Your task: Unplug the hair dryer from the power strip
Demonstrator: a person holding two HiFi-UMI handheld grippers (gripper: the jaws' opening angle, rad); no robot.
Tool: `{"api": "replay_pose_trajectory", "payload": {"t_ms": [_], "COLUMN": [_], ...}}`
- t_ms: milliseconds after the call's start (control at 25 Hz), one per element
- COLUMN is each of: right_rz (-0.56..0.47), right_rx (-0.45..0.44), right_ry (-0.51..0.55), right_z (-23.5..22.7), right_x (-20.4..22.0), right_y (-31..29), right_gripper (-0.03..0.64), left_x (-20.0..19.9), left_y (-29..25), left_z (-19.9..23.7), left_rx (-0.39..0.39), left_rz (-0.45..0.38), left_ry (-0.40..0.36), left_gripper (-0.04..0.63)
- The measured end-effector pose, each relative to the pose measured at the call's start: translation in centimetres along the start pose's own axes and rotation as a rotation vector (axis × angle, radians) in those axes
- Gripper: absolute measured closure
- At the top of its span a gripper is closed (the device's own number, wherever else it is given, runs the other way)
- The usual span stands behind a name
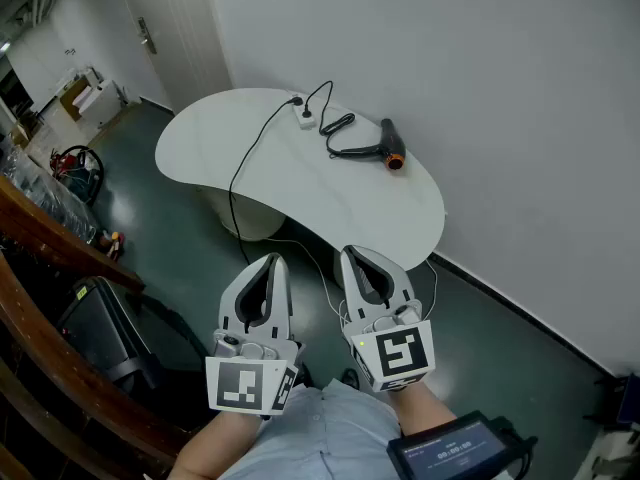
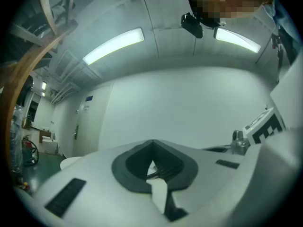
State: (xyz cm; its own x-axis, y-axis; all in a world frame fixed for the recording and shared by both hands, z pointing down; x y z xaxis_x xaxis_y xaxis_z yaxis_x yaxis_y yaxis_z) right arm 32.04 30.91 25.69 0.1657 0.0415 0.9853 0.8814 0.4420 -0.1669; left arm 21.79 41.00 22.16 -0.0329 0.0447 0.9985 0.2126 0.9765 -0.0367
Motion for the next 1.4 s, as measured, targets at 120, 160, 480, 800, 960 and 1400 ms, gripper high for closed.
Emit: {"api": "replay_pose_trajectory", "payload": {"t_ms": [120, 160, 480, 800, 960, 1400], "right_rz": [0.005, 0.007, -0.003, 0.011, 0.024, 0.063], "right_rx": [0.000, 0.000, -0.044, -0.008, -0.008, -0.008], "right_ry": [0.002, 0.004, -0.022, -0.023, -0.017, -0.047], "right_z": [0.0, 0.0, 1.1, 2.3, 3.1, -2.1], "right_x": [0.0, 0.1, 0.1, -0.9, -1.9, -0.3], "right_y": [-0.4, -0.5, -3.5, -8.4, -11.4, -21.2], "right_gripper": [0.617, 0.617, 0.615, 0.615, 0.615, 0.615], "left_x": [0.0, 0.0, 0.0, 0.0, 0.3, 3.4], "left_y": [-0.2, -0.2, -1.0, -2.3, -3.6, -13.8], "left_z": [0.4, 0.5, 3.3, 8.7, 11.9, 15.4], "left_rx": [-0.003, -0.004, -0.012, -0.028, -0.030, 0.001], "left_rz": [-0.002, -0.003, -0.034, -0.046, -0.030, 0.053], "left_ry": [0.001, 0.002, 0.009, 0.019, 0.036, 0.080], "left_gripper": [0.597, 0.597, 0.597, 0.597, 0.597, 0.597]}}
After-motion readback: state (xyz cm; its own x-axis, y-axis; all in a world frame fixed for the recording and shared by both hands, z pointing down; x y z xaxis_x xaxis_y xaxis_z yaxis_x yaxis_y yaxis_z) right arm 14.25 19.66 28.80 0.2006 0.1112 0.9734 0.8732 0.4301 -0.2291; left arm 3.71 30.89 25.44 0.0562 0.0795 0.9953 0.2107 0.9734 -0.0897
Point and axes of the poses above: the fingertips, and each gripper's own axes: y backward along the fingers, z to its left, x out of its underside, the point moved 6 cm from there along y, backward along the fingers, and after that the axes turned 10 degrees about z, right-handed, at the moved point
